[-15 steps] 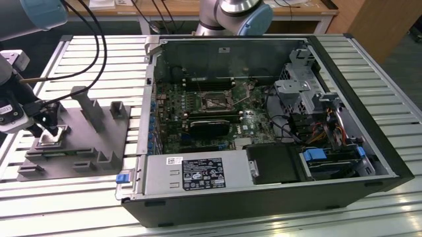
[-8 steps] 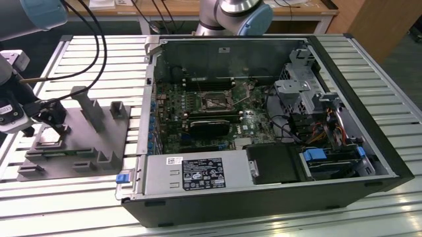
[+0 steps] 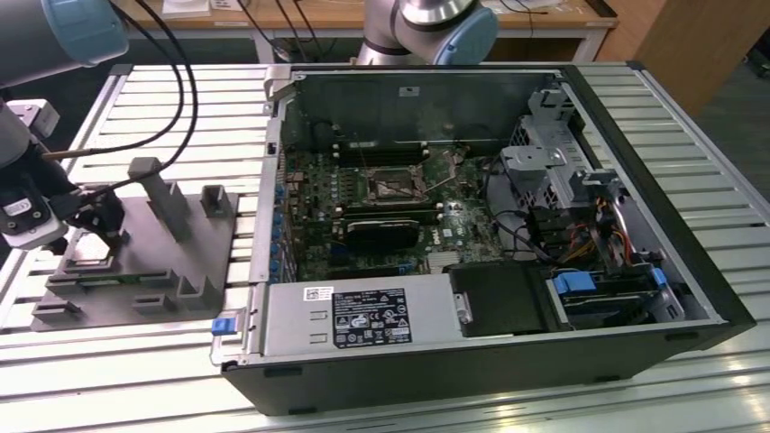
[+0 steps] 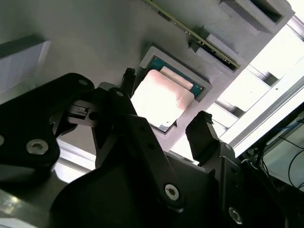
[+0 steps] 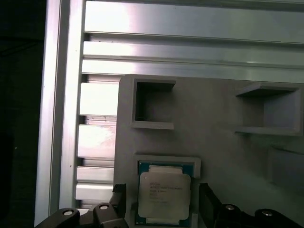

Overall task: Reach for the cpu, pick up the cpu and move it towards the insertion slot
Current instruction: 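Pick up the cpu and move it towards the insertion slot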

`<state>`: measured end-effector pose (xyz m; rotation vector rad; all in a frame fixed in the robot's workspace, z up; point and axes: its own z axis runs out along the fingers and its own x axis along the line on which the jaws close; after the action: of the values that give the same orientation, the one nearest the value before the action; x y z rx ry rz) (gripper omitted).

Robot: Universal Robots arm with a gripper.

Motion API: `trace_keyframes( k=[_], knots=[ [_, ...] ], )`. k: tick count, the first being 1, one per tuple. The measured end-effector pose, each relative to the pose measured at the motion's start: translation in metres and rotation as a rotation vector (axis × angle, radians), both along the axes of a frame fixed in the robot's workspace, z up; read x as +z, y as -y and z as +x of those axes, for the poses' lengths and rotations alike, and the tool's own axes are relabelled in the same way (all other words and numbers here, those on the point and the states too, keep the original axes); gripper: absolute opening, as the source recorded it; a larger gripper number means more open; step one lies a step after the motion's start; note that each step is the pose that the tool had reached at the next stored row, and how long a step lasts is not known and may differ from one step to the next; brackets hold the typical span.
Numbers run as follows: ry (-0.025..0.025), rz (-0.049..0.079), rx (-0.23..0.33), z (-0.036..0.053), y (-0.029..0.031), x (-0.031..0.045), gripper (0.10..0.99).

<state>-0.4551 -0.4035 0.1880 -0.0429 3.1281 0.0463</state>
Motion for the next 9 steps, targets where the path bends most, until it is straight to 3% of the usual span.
trace_keyframes(
  k=[4, 9],
  knots=[
    [-0.0005, 0.0, 0.002, 0.0, 0.0, -0.0059, 0.706],
    [-0.0005, 0.0, 0.002, 0.0, 0.0, -0.0067, 0.706]
  ],
)
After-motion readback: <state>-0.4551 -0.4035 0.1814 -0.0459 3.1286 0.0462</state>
